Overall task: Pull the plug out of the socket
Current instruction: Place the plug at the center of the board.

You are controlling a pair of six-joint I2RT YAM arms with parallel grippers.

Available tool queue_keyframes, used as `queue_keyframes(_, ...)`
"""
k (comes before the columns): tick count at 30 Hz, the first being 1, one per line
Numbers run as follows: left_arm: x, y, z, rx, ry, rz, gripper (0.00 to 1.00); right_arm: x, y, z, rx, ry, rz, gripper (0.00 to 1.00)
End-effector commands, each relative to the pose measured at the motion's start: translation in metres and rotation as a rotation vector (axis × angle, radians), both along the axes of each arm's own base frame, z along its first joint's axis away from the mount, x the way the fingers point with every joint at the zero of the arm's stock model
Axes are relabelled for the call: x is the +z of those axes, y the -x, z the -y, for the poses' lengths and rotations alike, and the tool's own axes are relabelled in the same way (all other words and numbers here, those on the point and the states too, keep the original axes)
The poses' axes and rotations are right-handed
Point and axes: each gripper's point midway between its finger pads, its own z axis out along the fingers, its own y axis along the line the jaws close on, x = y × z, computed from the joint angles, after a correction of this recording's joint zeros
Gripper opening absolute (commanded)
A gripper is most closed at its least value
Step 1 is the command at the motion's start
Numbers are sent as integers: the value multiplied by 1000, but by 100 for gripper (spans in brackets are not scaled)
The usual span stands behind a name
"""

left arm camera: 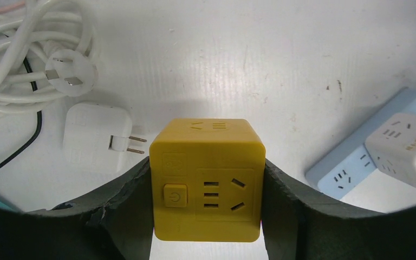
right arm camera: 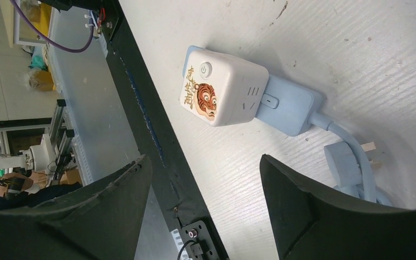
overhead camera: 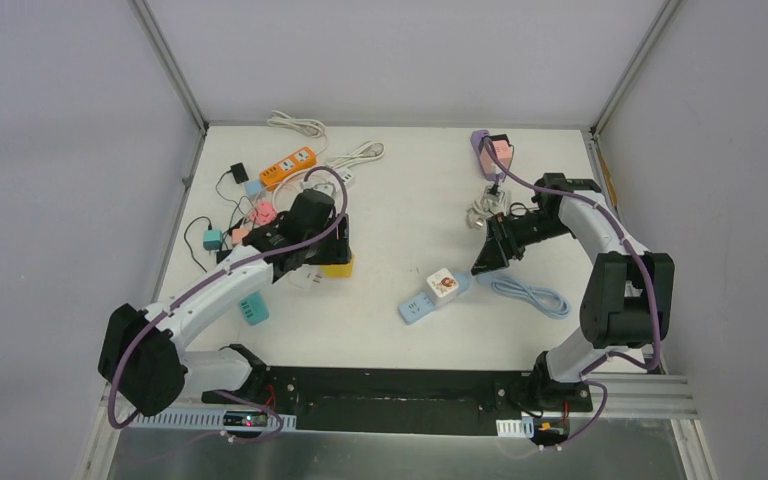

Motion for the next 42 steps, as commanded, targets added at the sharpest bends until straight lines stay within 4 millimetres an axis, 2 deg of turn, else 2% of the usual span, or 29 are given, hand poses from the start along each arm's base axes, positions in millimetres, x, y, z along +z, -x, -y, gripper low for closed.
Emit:
queue_keyframes(1, 10, -22, 1, 46, 44, 8, 0, 10, -3, -1, 7, -51, 50, 76)
queue_keyframes(7, -3, -53, -9, 84, 26, -31, 0, 7, -5, 4, -15, -47, 45, 76)
queue_keyframes(12, -23, -71, -11, 58, 27, -108, 0, 5, -5, 5, -15, -40, 52, 76)
queue_keyframes(17, -35, -81, -19, 49, -16, -142, 17, 1, -5, 5, -27, -31, 61, 76)
queue_keyframes(28, -60, -83, -34, 32, -129, -207, 42, -3, -12, 14, -63, -14, 65, 76)
queue_keyframes(34, -59, -89, -34, 43, -133, -205, 50, -3, -11, 17, -74, -10, 71, 76)
queue_keyframes(39, -52, -91, -36, 62, -135, -192, 64, -2, -11, 17, -82, -21, 74, 76)
queue_keyframes(42, -45, -89, -38, 65, -136, -183, 69, -2, -12, 17, -81, -28, 73, 76)
